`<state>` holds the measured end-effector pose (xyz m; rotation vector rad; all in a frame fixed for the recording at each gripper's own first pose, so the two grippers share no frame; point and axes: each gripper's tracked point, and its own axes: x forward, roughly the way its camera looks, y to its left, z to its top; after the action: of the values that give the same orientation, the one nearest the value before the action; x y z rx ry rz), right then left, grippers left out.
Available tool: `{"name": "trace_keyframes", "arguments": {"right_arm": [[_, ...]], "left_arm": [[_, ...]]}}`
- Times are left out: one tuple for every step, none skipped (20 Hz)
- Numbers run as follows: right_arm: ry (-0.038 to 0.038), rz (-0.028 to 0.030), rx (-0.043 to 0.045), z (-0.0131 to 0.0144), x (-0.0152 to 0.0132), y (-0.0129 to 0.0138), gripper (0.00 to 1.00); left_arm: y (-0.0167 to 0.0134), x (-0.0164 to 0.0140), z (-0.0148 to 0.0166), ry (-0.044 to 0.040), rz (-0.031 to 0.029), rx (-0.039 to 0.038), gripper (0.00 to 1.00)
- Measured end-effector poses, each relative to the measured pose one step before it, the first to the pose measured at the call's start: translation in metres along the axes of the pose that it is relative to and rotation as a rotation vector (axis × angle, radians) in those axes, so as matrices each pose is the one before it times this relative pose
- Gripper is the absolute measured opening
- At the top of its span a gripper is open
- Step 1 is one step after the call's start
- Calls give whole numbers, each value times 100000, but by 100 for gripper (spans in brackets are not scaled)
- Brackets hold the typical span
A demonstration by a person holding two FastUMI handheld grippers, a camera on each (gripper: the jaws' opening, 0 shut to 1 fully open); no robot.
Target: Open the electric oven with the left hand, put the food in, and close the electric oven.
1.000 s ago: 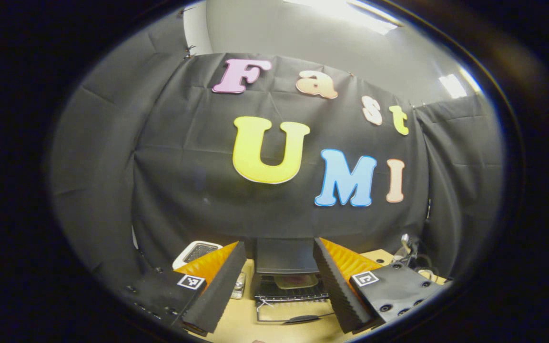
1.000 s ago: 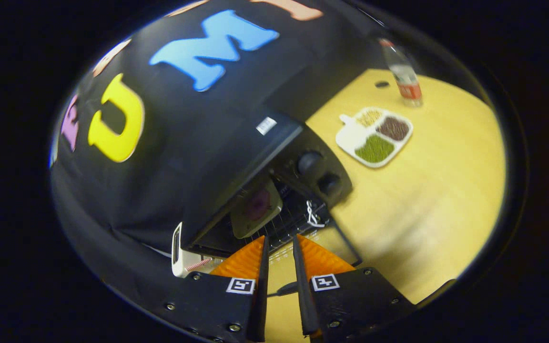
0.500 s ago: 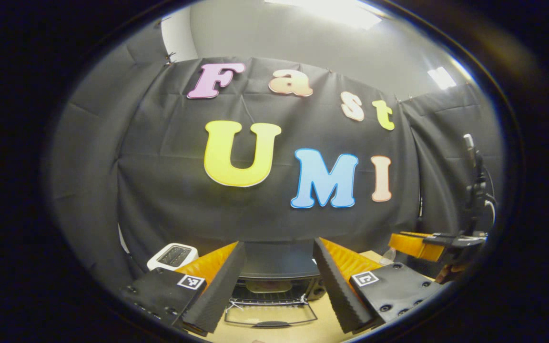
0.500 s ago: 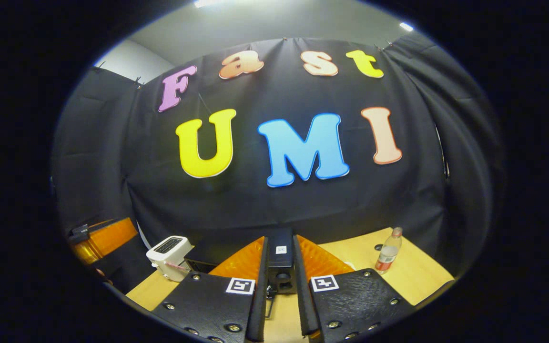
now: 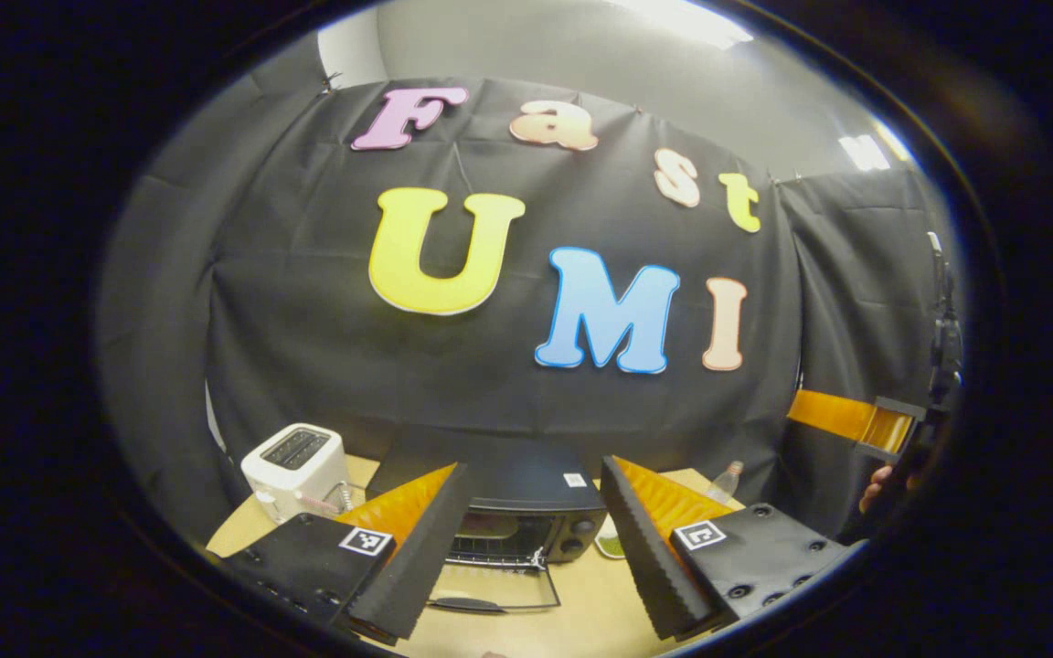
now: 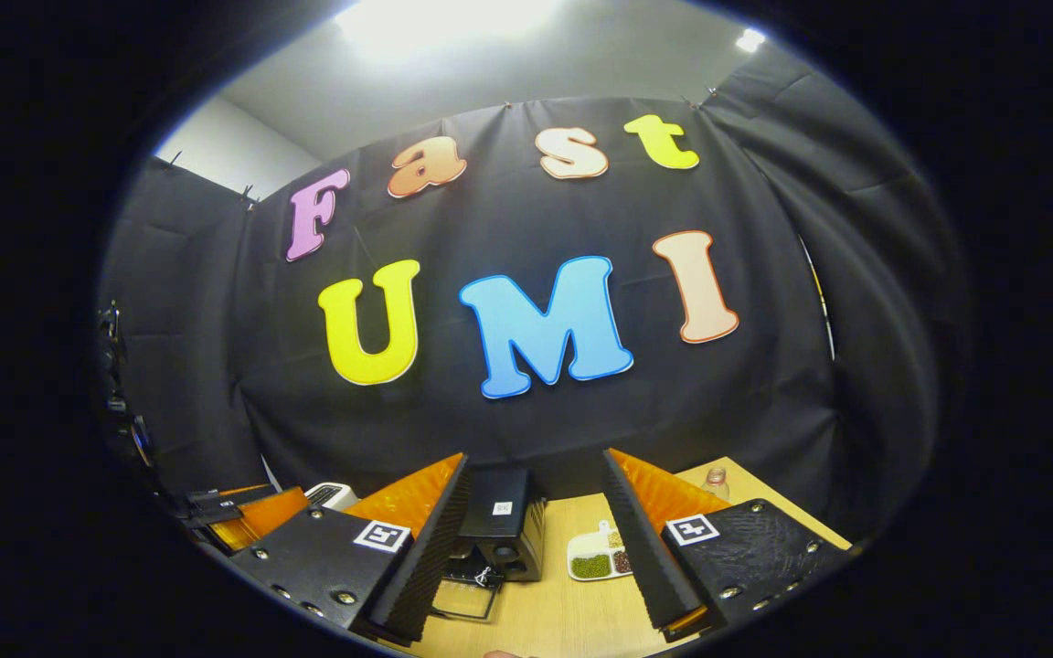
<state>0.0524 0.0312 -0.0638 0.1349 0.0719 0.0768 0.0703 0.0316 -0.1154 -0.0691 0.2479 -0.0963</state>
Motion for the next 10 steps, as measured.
{"name": "trace_keyframes", "arguments": {"right_arm": [[-54, -590, 193, 25, 42, -413, 87], [372, -882, 285, -138, -112, -625, 87], [354, -300, 494, -126, 9, -311, 87], [634, -596, 484, -143, 112, -323, 87], [551, -473, 1025, -251, 80, -374, 87], [1062, -137, 1138, -435, 23, -203, 87], [1605, -463, 935, -618, 110, -372, 87], [1691, -846, 940, -530, 18, -357, 87], [1234, -718, 921, -347, -24, -364, 87], [853, -731, 753, -282, -117, -257, 87]], "left_arm": [[191, 297, -1232, 3774, 564, 1621, 96], [62, 555, -1269, 4037, 101, 1332, 92], [144, 543, -1430, 3961, -105, 579, 96], [-19, 527, -1311, 3850, -112, 327, 96], [49, 499, -1428, 4270, -246, -144, 100], [205, 454, -1410, 3832, -147, -1155, 97], [-7, 360, -1312, 3902, -79, -1683, 96], [267, 314, -1121, 3635, 550, -1368, 96], [317, 370, -1217, 2852, 668, -934, 92], [541, 559, -1058, 3025, 752, -677, 96]]}}
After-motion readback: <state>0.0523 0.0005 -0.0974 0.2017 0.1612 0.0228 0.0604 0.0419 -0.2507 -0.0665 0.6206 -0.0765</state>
